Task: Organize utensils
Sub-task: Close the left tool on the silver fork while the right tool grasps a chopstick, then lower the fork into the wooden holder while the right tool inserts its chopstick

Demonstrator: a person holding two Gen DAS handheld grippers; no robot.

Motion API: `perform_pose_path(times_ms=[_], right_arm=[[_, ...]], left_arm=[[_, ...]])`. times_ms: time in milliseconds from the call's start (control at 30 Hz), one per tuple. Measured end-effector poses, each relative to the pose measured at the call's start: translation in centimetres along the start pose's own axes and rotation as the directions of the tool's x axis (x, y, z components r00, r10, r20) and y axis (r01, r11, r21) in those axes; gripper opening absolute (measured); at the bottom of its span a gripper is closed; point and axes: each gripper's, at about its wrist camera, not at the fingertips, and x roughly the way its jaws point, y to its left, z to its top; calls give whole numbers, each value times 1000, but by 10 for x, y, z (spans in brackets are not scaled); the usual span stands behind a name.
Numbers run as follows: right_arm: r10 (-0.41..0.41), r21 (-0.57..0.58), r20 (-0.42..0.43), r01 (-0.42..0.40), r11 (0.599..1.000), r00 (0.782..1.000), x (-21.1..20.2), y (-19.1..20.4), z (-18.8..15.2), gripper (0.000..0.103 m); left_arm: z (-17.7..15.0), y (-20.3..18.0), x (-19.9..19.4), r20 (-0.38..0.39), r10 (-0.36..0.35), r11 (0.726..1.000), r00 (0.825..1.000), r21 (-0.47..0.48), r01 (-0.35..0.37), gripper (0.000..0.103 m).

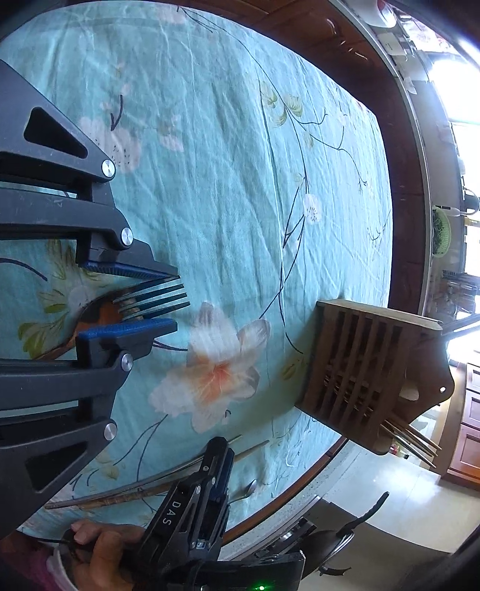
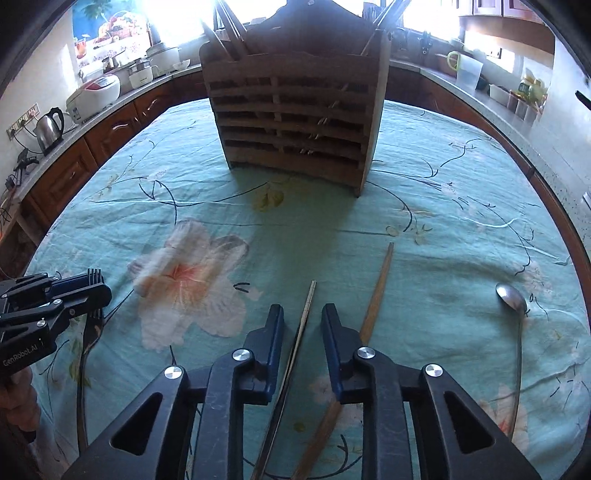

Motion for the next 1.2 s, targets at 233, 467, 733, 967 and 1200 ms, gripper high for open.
perform_pose_path(times_ms=[233, 467, 733, 967, 1200], right_arm=[[152, 134, 32, -155, 979, 988, -15, -15, 1, 4], [211, 170, 158, -237, 956, 965, -75, -31, 4, 4], [217, 172, 292, -275, 946, 931, -134, -41, 14, 4], [186, 159, 379, -262, 952, 907, -166, -47, 30, 4], [175, 149, 416, -257, 955, 892, -179, -53, 40, 4]], left_arm=[[-3, 6, -17, 28, -33, 999, 999, -31, 34, 1], [-5, 8, -64, 120, -58, 997, 991, -41, 63, 1], [-8, 5, -123, 240, -61, 997, 969, -22, 68, 1], [-10, 0, -164, 324, -42, 999, 945, -8, 46, 1], [-1, 1, -180, 378, -26, 999, 925, -17, 36, 1]])
